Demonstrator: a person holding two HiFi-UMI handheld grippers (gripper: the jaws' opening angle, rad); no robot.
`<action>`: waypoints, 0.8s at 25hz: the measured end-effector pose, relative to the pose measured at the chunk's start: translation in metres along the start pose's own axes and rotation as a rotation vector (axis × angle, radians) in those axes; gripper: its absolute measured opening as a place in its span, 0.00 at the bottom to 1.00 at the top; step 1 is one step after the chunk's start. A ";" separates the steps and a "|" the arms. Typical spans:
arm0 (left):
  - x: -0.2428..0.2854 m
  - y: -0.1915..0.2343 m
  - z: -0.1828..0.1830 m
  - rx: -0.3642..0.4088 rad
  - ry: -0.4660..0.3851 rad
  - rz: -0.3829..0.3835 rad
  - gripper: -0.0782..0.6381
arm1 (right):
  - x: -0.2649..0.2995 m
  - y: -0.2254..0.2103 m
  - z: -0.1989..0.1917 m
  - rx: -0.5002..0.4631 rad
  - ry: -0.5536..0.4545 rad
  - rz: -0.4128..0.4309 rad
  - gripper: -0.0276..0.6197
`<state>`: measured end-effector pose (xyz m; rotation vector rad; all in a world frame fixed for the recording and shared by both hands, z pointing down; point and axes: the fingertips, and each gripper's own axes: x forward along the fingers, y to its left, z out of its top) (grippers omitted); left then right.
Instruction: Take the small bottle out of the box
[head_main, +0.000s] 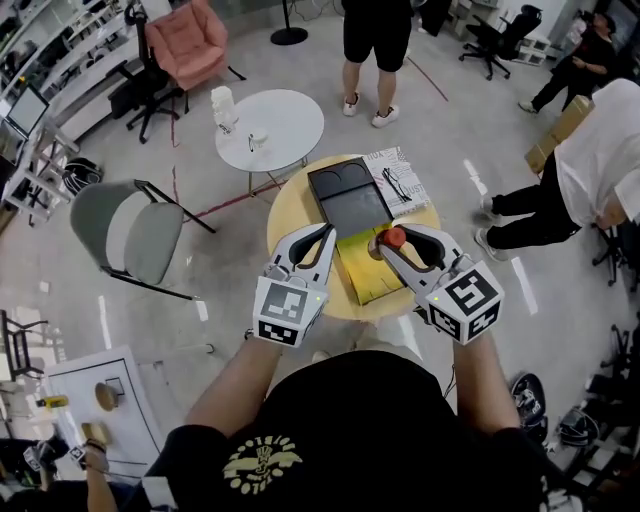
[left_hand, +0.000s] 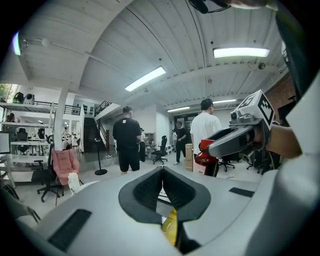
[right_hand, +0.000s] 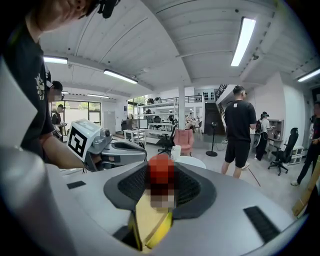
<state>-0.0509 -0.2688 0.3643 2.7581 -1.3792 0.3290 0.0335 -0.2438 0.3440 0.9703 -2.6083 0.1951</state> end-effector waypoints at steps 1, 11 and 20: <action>-0.001 0.001 0.002 0.003 -0.003 0.001 0.13 | -0.001 0.001 0.001 0.001 -0.003 -0.001 0.28; -0.024 -0.003 0.012 0.035 -0.012 -0.003 0.13 | -0.006 0.010 0.009 -0.006 -0.011 -0.017 0.28; -0.046 0.011 0.007 0.049 -0.008 0.017 0.13 | 0.005 0.021 0.005 -0.004 -0.014 -0.029 0.28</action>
